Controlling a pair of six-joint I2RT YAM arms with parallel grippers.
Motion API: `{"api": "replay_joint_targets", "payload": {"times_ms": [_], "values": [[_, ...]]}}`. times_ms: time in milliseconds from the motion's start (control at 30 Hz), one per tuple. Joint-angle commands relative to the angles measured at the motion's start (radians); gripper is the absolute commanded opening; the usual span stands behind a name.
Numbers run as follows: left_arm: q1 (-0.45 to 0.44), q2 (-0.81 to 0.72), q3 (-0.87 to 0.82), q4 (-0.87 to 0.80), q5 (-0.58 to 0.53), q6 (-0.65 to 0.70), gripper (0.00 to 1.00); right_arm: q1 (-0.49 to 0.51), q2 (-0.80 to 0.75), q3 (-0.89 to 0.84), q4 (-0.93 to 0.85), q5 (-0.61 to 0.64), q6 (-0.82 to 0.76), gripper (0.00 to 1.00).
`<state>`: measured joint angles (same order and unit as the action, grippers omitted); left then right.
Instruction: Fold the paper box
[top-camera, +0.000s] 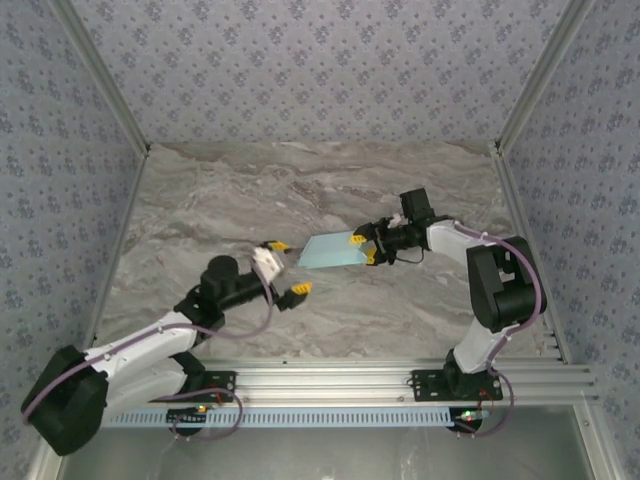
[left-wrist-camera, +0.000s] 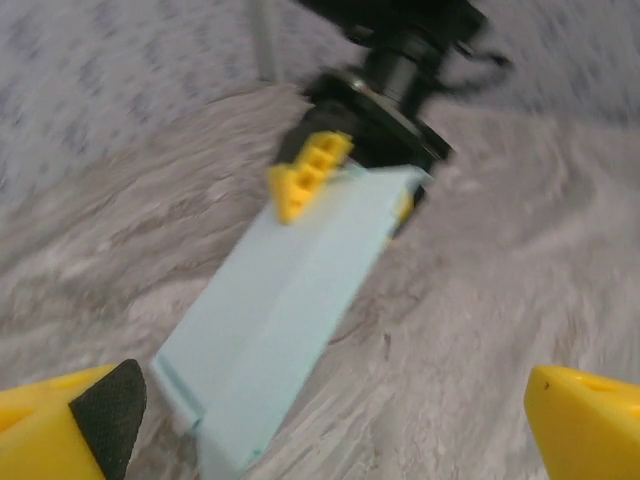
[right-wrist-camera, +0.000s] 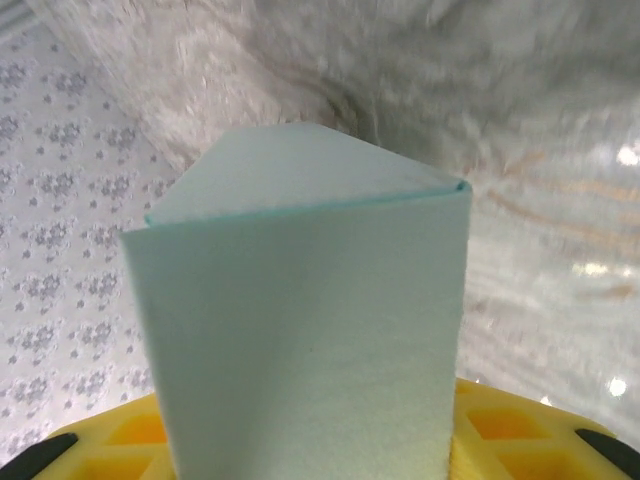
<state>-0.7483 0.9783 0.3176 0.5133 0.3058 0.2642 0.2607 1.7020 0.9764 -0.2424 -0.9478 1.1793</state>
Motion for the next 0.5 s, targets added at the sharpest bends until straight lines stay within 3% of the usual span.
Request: {"api": "replay_joint_targets", "payload": {"times_ms": [0, 133, 300, 467], "values": [[-0.061, 0.059, 0.020, 0.037, -0.173, 0.455, 0.99, -0.010, 0.003, 0.067, -0.187, -0.112, -0.052, 0.45], [-0.060, 0.210, 0.063, 0.075, -0.233, 0.603, 0.99, -0.022, 0.004, 0.063, -0.192, -0.123, -0.047, 0.44], [-0.060, 0.345, 0.095, 0.231, -0.318, 0.624, 0.99, -0.020, -0.002, 0.048, -0.194, -0.123, -0.045, 0.43], [-0.059, 0.412, 0.125, 0.252, -0.288, 0.636, 0.95, -0.011, -0.004, 0.033, -0.184, -0.120, -0.040, 0.43]]}}
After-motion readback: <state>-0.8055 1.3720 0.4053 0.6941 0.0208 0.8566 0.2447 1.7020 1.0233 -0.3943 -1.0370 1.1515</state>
